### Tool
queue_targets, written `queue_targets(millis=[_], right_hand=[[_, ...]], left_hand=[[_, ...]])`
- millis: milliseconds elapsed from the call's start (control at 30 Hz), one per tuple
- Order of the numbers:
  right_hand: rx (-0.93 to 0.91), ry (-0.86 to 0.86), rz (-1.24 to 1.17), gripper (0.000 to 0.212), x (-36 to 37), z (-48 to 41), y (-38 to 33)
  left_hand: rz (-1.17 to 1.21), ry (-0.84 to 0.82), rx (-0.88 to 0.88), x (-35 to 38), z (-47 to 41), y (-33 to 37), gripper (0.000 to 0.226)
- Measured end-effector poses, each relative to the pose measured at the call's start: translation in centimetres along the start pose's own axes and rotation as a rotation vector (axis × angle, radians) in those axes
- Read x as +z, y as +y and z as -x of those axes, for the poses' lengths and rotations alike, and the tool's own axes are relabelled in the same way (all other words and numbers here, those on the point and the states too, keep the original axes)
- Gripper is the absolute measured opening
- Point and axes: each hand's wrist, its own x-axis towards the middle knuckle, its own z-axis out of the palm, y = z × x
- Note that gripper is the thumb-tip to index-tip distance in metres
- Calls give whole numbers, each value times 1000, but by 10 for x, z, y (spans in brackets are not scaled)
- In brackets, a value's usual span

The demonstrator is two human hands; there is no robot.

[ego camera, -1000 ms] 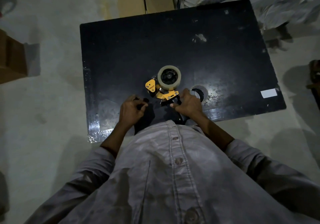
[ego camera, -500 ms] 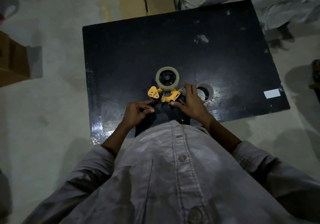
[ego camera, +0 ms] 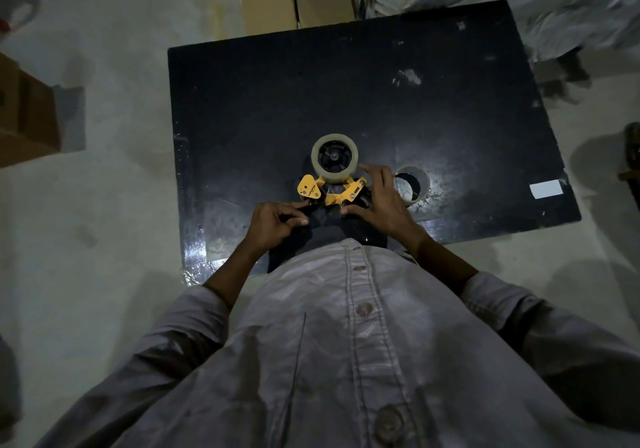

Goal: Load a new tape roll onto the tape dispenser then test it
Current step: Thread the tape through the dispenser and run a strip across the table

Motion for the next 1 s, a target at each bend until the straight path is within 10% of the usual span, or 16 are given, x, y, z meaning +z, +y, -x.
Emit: queue_targets(millis=[667, 867, 1000], right_hand=[[97, 76, 213, 107, 6, 9, -13], [135, -29, -10, 125, -7, 5, 0], [192, -11, -130, 92, -18, 9, 2]], left_hand=[[-51, -36, 13, 5, 10, -9, 10], [56, -5, -149, 10, 15, -12, 11], [438, 51, -444, 10, 20, -9, 22]])
